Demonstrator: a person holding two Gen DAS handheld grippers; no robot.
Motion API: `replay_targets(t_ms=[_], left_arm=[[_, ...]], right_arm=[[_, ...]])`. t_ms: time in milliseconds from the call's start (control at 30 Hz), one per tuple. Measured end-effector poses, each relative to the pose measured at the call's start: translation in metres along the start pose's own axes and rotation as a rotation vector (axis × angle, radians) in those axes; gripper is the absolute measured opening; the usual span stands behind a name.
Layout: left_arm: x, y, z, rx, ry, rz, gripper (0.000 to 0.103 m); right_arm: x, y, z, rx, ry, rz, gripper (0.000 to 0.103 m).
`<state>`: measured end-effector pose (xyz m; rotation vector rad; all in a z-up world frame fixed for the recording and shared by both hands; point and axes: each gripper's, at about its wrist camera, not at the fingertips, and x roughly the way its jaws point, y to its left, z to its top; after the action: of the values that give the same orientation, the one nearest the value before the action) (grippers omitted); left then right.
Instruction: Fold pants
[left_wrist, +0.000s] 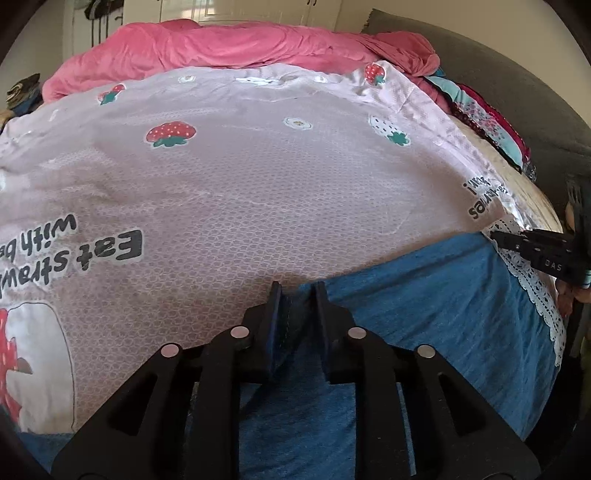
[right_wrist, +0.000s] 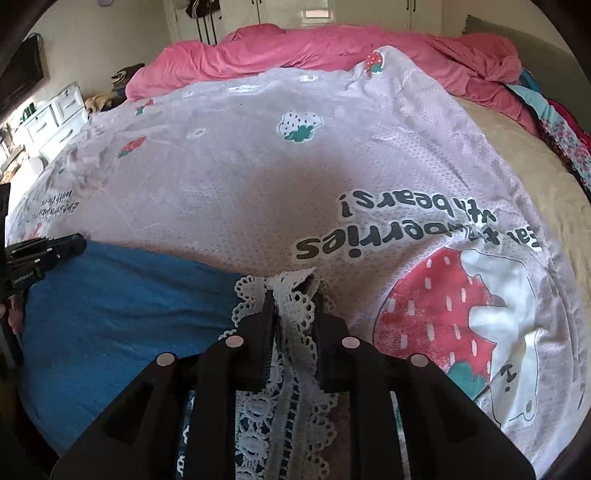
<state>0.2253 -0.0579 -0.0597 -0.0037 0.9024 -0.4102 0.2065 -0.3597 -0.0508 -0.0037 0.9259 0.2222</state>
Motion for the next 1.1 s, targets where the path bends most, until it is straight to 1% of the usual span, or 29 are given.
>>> replay_targets(t_ms=[33, 67, 100, 133, 167, 200, 233, 300, 333, 400, 467, 500, 600, 633, 700, 767, 833, 867, 933, 1000, 1100], left_arm=[[0.000, 0.001, 0.000, -0.007, -0.001, -0.002, 0.016], [-0.002, 0.002, -0.001, -0.014, -0.007, -0.001, 0.019], [-0.006, 0.003, -0.001, -0.022, -0.020, 0.011, 0.031], [-0.015, 0.003, -0.002, -0.028, -0.039, 0.022, 0.042], [-0.020, 0.002, -0.003, -0.027, -0.045, 0.017, 0.044], [-0.027, 0.001, -0.004, -0.027, -0.052, 0.010, 0.044], [-0.036, -0.002, -0.004, -0.021, -0.065, 0.007, 0.044], [-0.052, -0.008, -0.008, -0.005, -0.085, 0.011, 0.047], [-0.063, -0.010, -0.012, -0.001, -0.094, 0.004, 0.050], [-0.080, -0.013, -0.021, -0.014, -0.096, -0.014, 0.052], [-0.089, -0.017, -0.030, -0.023, -0.092, -0.025, 0.055], [-0.094, -0.019, -0.036, -0.026, -0.090, -0.031, 0.059], [-0.107, -0.022, -0.067, -0.050, -0.066, -0.012, 0.062], [-0.110, -0.020, -0.076, -0.062, -0.060, 0.001, 0.064], [-0.111, -0.017, -0.086, -0.074, -0.042, 0.028, 0.065], [-0.110, -0.014, -0.096, -0.064, -0.019, 0.084, 0.066], [-0.108, -0.007, -0.103, -0.056, 0.006, 0.159, 0.066], [-0.109, -0.004, -0.105, -0.056, 0.011, 0.175, 0.066], [-0.111, 0.004, -0.107, -0.057, 0.012, 0.216, 0.066], [-0.113, 0.010, -0.111, -0.056, 0.006, 0.232, 0.066], [-0.109, 0.025, -0.114, -0.087, 0.006, 0.198, 0.066]], right_arm=[[-0.003, -0.002, 0.000, 0.011, -0.008, -0.015, 0.037], [-0.007, -0.004, -0.001, 0.030, -0.010, -0.038, 0.041], [-0.018, -0.008, -0.003, 0.070, -0.015, -0.055, 0.042], [-0.028, -0.010, -0.006, 0.095, -0.035, -0.054, 0.042], [-0.047, -0.012, -0.013, 0.126, -0.080, -0.049, 0.042], [-0.062, -0.012, -0.021, 0.143, -0.108, -0.042, 0.043], [-0.078, -0.011, -0.031, 0.147, -0.128, -0.030, 0.046], [-0.097, -0.005, -0.048, 0.123, -0.132, -0.014, 0.051], [-0.102, -0.001, -0.055, 0.111, -0.125, -0.008, 0.051], [-0.111, 0.003, -0.076, 0.089, -0.087, 0.013, 0.051], [-0.116, 0.004, -0.094, 0.085, -0.046, 0.024, 0.051], [-0.117, 0.006, -0.102, 0.080, -0.031, 0.038, 0.051], [-0.117, 0.012, -0.115, 0.081, 0.005, 0.066, 0.051], [-0.116, 0.014, -0.117, 0.077, 0.012, 0.060, 0.051], [-0.109, 0.017, -0.117, 0.073, 0.035, 0.020, 0.051], [-0.104, 0.022, -0.120, 0.050, 0.058, -0.011, 0.051], [-0.095, 0.026, -0.121, -0.007, 0.103, -0.107, 0.050], [-0.093, 0.027, -0.124, -0.028, 0.120, -0.130, 0.050], [-0.094, 0.023, -0.128, -0.007, 0.126, -0.134, 0.050], [-0.094, 0.022, -0.129, -0.009, 0.126, -0.132, 0.050], [-0.092, 0.024, -0.133, -0.005, 0.128, -0.132, 0.051]])
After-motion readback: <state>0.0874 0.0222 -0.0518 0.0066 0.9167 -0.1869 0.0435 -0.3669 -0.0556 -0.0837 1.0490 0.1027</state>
